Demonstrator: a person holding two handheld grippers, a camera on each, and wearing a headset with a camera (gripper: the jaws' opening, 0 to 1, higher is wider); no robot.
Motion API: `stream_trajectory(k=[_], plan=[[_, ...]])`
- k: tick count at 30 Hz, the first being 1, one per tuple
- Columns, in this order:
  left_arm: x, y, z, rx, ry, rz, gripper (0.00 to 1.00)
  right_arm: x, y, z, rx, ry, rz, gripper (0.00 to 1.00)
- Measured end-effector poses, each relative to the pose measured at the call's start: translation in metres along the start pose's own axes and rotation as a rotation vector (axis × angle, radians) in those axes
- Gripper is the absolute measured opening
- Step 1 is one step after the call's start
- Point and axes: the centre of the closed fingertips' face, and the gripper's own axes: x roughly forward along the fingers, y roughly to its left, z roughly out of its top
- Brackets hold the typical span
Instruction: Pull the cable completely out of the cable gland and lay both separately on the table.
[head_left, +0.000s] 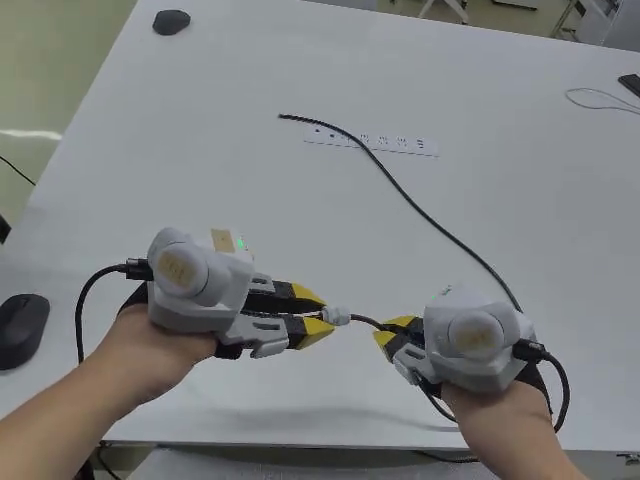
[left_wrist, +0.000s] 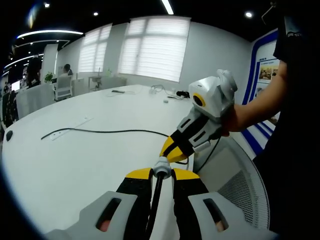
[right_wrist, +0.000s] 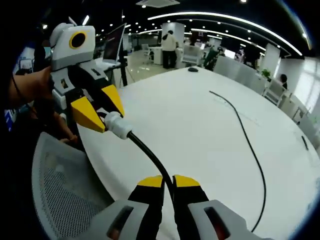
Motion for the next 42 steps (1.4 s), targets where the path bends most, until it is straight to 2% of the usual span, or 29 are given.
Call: stream_trajectory(k=[2,4,11,12,15,20,26,31,35,37,40,42], plan=[[0.000,-0.001,0.000,0.004,-0.001,0.000,0.15,0.000,-0.004,-0.003,0.061,-0.014,-0.003,0.01],[-0.001,-0.001,0.000,0.007,0.000,-0.003,0.15,0.002,-0.009,-0.014,0.130,0.007,-0.010,0.02],[-0.003,0.001,0.001,0.008,-0.011,-0.003,0.15,0.004,-0.019,-0.034,0.301,0.033,-0.035,0.01],[-0.003,0.001,0.001,0.011,-0.012,-0.002,0.15,0.006,-0.019,-0.039,0.354,0.048,-0.031,0.01],[-0.004,0.001,0.000,0.011,-0.011,-0.002,0.15,0.009,-0.017,-0.043,0.456,0.045,-0.015,0.02],[-0.005,0.003,-0.001,0.005,-0.011,0.002,0.15,0.011,-0.015,-0.041,0.413,0.046,-0.020,0.02],[-0.006,0.005,0.000,0.004,-0.013,0.002,0.15,0.010,-0.016,-0.041,0.394,0.046,-0.017,0.03],[-0.007,0.007,0.000,0.002,-0.016,0.005,0.15,0.008,-0.015,-0.039,0.295,0.062,-0.027,0.04],[-0.009,0.008,0.000,-0.005,-0.016,0.003,0.15,0.005,-0.011,-0.031,0.247,0.040,-0.016,0.10],[-0.009,0.007,-0.001,-0.005,-0.013,-0.004,0.15,0.004,-0.009,-0.031,0.233,0.052,-0.010,0.14],[-0.009,0.007,-0.002,-0.013,-0.012,-0.002,0.15,0.000,-0.006,-0.025,0.176,0.036,-0.002,0.18],[-0.009,0.008,-0.001,-0.020,-0.019,0.002,0.15,-0.002,-0.003,-0.023,0.130,0.046,0.006,0.22]])
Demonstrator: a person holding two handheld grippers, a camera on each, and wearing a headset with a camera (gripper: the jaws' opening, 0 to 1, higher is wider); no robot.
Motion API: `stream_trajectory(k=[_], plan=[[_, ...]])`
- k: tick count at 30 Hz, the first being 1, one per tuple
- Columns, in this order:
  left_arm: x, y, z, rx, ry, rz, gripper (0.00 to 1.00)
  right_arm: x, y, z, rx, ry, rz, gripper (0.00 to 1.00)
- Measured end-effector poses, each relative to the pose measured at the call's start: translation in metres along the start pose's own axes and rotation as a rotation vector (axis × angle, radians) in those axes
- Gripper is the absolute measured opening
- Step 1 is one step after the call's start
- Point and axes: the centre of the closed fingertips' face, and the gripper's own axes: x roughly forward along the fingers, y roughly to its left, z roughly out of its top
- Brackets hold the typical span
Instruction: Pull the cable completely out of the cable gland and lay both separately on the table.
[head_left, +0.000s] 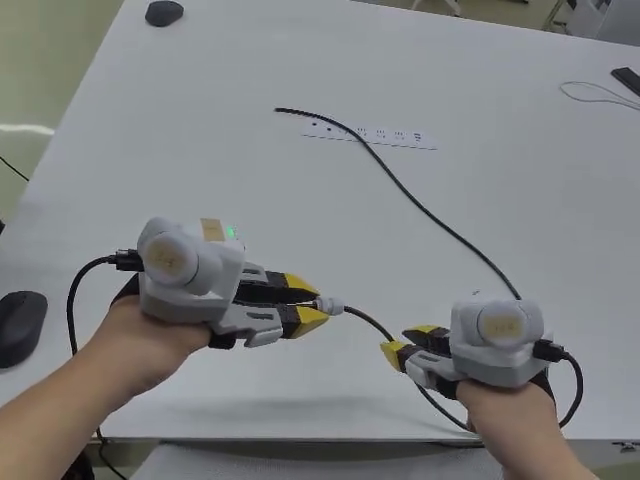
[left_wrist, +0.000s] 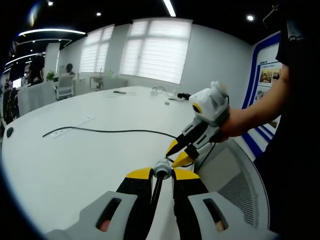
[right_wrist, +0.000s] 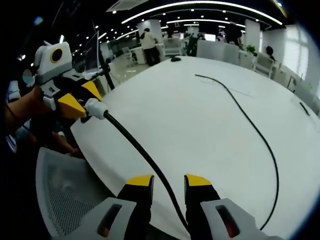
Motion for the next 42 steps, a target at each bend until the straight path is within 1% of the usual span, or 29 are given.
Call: stream_trajectory(k=[1,2,4,5,6,7,8,10,11,13,14,15,16,18,19,21,22,27,30,34,37,39,42], plan=[[0.000,0.000,0.000,-0.003,-0.003,-0.001,0.15,-0.001,0.002,0.003,-0.023,-0.008,0.007,0.23],[0.000,0.000,0.000,-0.007,-0.005,-0.001,0.15,-0.003,0.006,0.010,-0.059,-0.028,0.019,0.24],[-0.001,0.000,0.000,-0.008,-0.002,0.003,0.15,-0.005,0.010,0.016,-0.106,-0.040,0.021,0.28],[-0.001,0.000,-0.001,-0.007,0.000,0.004,0.15,-0.007,0.014,0.021,-0.144,-0.044,0.029,0.29],[-0.002,-0.001,-0.001,-0.007,0.001,0.003,0.15,-0.008,0.019,0.029,-0.184,-0.062,0.040,0.30],[-0.002,-0.001,-0.001,-0.007,0.001,0.003,0.15,-0.009,0.020,0.031,-0.192,-0.067,0.044,0.31],[-0.002,-0.002,-0.001,-0.008,0.002,0.003,0.15,-0.009,0.026,0.035,-0.206,-0.072,0.060,0.32],[-0.003,-0.001,-0.003,-0.010,0.005,0.003,0.15,-0.009,0.035,0.044,-0.274,-0.084,0.086,0.33],[-0.003,-0.001,-0.003,-0.012,0.006,0.005,0.15,-0.009,0.037,0.047,-0.299,-0.087,0.087,0.33],[-0.003,-0.002,-0.003,-0.021,0.005,0.005,0.15,-0.008,0.049,0.056,-0.346,-0.105,0.117,0.34],[-0.004,-0.003,-0.002,-0.020,0.002,0.004,0.15,-0.008,0.051,0.059,-0.370,-0.112,0.117,0.34],[-0.003,-0.004,-0.002,-0.020,0.001,0.004,0.15,-0.008,0.052,0.061,-0.398,-0.111,0.113,0.34],[-0.003,-0.005,-0.001,-0.021,0.001,0.003,0.15,-0.008,0.055,0.061,-0.440,-0.095,0.117,0.33],[-0.003,-0.005,-0.001,-0.021,0.000,0.002,0.15,-0.007,0.060,0.063,-0.488,-0.097,0.123,0.31],[-0.003,-0.005,-0.001,-0.021,0.000,0.001,0.15,-0.006,0.062,0.063,-0.515,-0.089,0.124,0.28],[-0.002,-0.005,0.000,-0.023,0.000,0.002,0.15,-0.004,0.067,0.059,-0.538,-0.061,0.142,0.23],[-0.002,-0.006,0.000,-0.023,0.000,0.002,0.15,-0.003,0.067,0.059,-0.544,-0.064,0.138,0.20],[0.000,-0.007,0.001,-0.025,-0.002,0.001,0.15,-0.002,0.071,0.062,-0.562,-0.076,0.146,0.15],[0.001,-0.008,0.001,-0.026,0.000,0.000,0.15,-0.002,0.071,0.063,-0.576,-0.073,0.150,0.11],[0.001,-0.007,0.000,-0.029,0.008,0.003,0.15,-0.002,0.069,0.064,-0.591,-0.075,0.148,0.03],[0.002,-0.006,0.001,-0.029,0.004,0.005,0.15,-0.002,0.067,0.065,-0.584,-0.082,0.145,0.02],[0.002,-0.005,0.002,-0.034,-0.002,0.009,0.15,-0.003,0.066,0.067,-0.581,-0.097,0.137,0.01],[0.004,-0.004,0.000,-0.027,0.004,0.006,0.15,-0.002,0.064,0.066,-0.569,-0.097,0.138,0.01]])
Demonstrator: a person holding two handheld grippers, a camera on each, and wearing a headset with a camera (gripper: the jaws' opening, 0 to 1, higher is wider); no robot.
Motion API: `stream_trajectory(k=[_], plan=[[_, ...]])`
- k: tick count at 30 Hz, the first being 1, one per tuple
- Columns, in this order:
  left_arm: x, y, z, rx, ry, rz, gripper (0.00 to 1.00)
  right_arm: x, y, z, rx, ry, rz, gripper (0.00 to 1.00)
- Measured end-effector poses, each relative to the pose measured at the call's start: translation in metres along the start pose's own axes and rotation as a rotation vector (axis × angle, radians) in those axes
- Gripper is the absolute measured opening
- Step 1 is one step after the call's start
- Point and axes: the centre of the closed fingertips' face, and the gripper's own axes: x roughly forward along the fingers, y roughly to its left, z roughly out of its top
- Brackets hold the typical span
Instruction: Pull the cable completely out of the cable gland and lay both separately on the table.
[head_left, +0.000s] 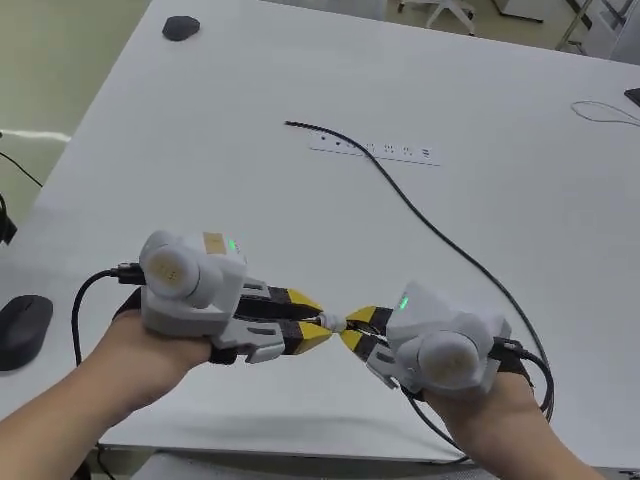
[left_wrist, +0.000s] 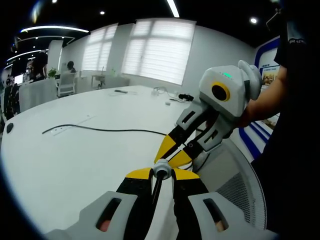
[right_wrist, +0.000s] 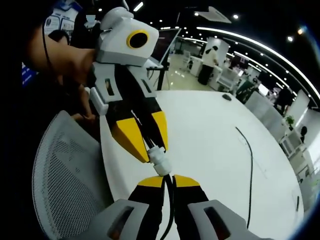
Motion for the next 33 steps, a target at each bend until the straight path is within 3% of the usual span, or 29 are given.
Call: stream_trajectory(k=[5,14,20,28,33], plan=[[0.002,0.000,0.003,0.003,-0.008,0.005,0.15,-0.001,-0.004,-0.001,0.007,-0.023,-0.021,0.00],[0.001,0.005,0.005,0.025,-0.013,0.020,0.15,0.000,-0.017,-0.015,0.167,-0.025,-0.040,0.00],[0.003,0.007,0.008,0.017,-0.020,0.029,0.15,0.000,-0.027,-0.036,0.381,-0.031,-0.040,0.00],[0.006,0.009,0.011,0.015,-0.028,0.027,0.15,0.000,-0.037,-0.067,0.577,-0.013,-0.058,0.01],[0.006,0.011,0.012,0.024,-0.029,0.027,0.15,0.001,-0.040,-0.083,0.737,-0.002,-0.062,0.01]])
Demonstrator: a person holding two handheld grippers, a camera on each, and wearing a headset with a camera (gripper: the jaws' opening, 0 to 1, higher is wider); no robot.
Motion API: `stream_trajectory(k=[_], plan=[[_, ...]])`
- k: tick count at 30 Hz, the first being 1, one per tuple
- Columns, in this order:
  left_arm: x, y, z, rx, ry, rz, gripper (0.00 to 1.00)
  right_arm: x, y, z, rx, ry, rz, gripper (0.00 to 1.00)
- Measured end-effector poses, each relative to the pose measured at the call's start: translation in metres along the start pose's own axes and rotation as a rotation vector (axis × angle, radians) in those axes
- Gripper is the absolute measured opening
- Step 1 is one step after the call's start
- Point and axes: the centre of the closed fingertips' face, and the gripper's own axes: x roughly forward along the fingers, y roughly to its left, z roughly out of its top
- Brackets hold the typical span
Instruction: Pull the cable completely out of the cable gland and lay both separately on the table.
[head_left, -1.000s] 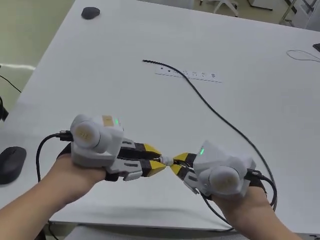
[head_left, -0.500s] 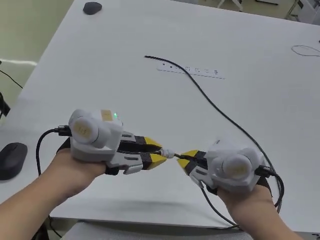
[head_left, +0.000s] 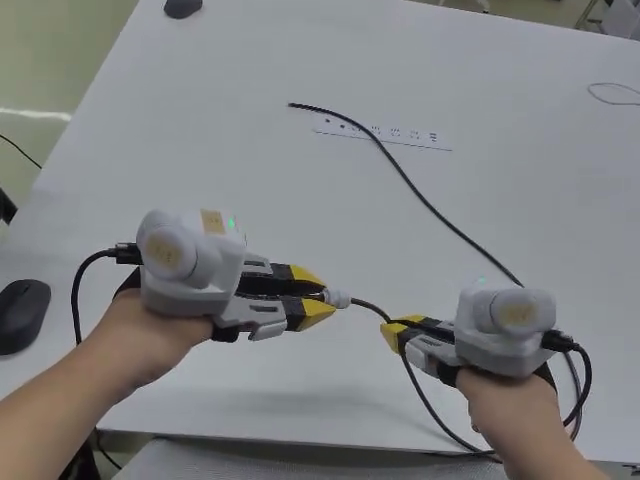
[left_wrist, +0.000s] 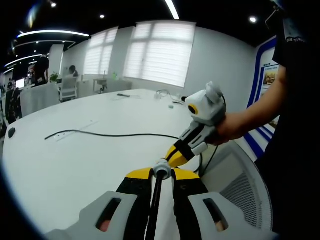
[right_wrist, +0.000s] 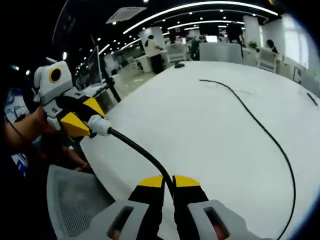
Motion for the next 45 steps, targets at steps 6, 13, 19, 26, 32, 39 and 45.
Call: stream_trajectory(k=[6,13,19,26,32,39,45], plan=[[-0.001,-0.001,0.004,0.004,-0.006,0.003,0.15,0.004,-0.010,-0.017,0.201,0.034,0.005,0.01],[-0.001,-0.003,0.005,0.005,-0.010,0.003,0.15,0.008,-0.013,-0.032,0.347,0.084,-0.009,0.00],[-0.001,-0.003,0.004,0.003,-0.010,0.004,0.15,0.009,-0.011,-0.031,0.327,0.095,-0.024,0.00],[-0.003,-0.002,0.004,-0.008,-0.012,0.000,0.15,0.010,-0.011,-0.032,0.325,0.089,-0.018,0.01],[-0.006,-0.001,0.007,-0.008,-0.018,-0.002,0.15,0.010,-0.007,-0.032,0.285,0.097,-0.005,0.02],[-0.008,0.002,0.007,-0.016,-0.015,0.001,0.15,0.008,-0.004,-0.031,0.221,0.095,0.005,0.03],[-0.010,0.004,0.009,-0.038,-0.015,-0.006,0.15,0.002,-0.004,-0.028,0.161,0.094,0.009,0.04]])
